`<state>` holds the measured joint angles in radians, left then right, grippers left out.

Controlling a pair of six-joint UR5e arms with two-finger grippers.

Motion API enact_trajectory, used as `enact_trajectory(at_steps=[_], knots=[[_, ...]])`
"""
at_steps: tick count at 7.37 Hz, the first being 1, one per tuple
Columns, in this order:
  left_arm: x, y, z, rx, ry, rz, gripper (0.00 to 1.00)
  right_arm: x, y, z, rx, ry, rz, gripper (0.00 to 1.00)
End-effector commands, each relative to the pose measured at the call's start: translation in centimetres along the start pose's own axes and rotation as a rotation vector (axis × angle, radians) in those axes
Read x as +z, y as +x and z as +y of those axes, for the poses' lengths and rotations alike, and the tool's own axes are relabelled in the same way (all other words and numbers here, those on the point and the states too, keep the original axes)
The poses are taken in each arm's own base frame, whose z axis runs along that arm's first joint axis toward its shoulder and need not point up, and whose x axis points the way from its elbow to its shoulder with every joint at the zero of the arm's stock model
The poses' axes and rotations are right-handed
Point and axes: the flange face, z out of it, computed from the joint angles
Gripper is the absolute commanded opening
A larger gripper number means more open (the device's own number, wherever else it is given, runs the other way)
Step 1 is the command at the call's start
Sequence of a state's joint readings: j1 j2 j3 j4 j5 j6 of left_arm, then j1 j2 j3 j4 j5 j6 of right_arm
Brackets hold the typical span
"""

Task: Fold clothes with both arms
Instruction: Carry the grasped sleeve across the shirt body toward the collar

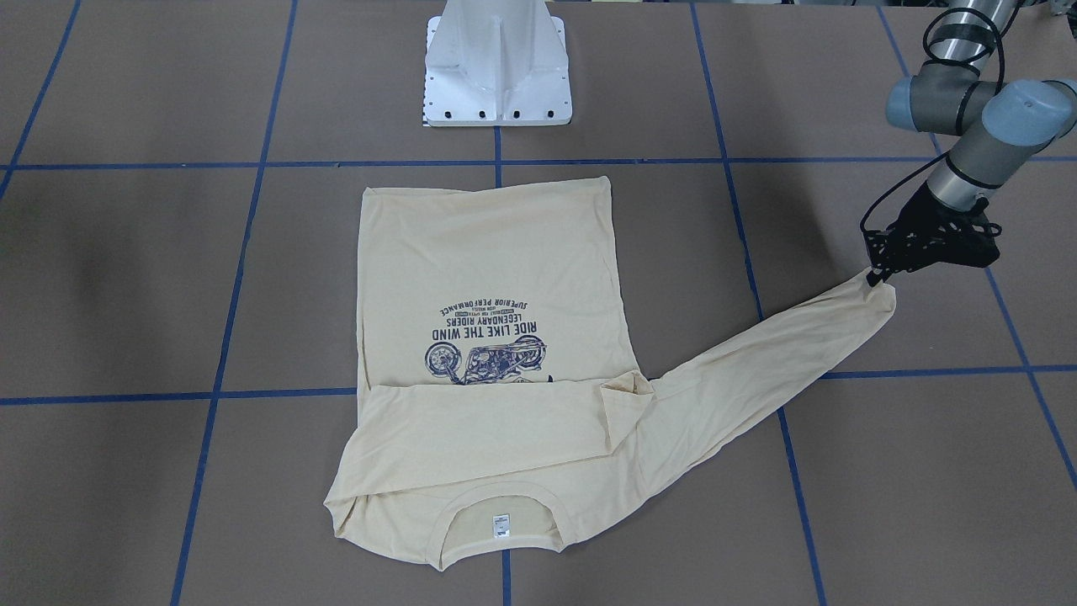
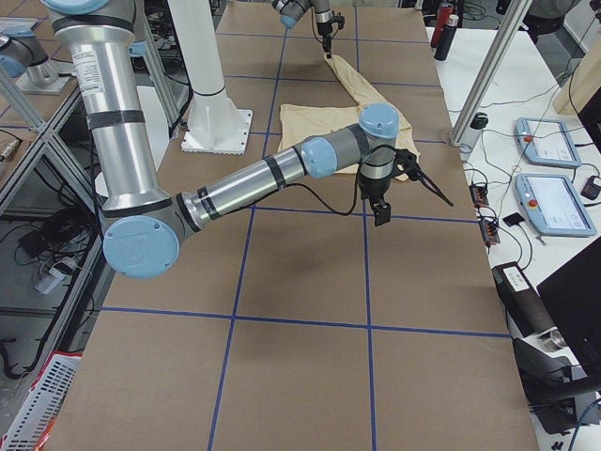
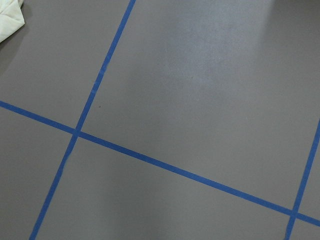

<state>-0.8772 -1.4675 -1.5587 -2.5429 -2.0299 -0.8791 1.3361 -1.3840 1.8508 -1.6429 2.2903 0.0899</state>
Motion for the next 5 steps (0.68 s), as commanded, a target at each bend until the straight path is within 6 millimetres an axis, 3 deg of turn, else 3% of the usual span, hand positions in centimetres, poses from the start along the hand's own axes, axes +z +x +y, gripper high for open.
enact_trajectory(at_steps=[1, 2, 3, 5], knots=[[-1.1, 1.9, -0.8, 0.017, 0.012, 0.029, 0.0, 0.0, 0.0, 0.0, 0.003, 0.001, 0.0, 0.99], [-1.8, 3.1, -1.6, 0.009, 0.005, 0.017, 0.0, 0.0, 0.0, 0.0, 0.005, 0.001, 0.0, 0.99], [-2.7, 7.9, -5.2, -0.007, -0.011, -0.006, 0.0, 0.0, 0.0, 0.0, 0.005, 0.001, 0.0, 0.99], [-5.4, 19.9, -13.6, -0.033, -0.043, -0.047, 0.0, 0.1, 0.1, 0.1, 0.007, -0.001, 0.002, 0.99]])
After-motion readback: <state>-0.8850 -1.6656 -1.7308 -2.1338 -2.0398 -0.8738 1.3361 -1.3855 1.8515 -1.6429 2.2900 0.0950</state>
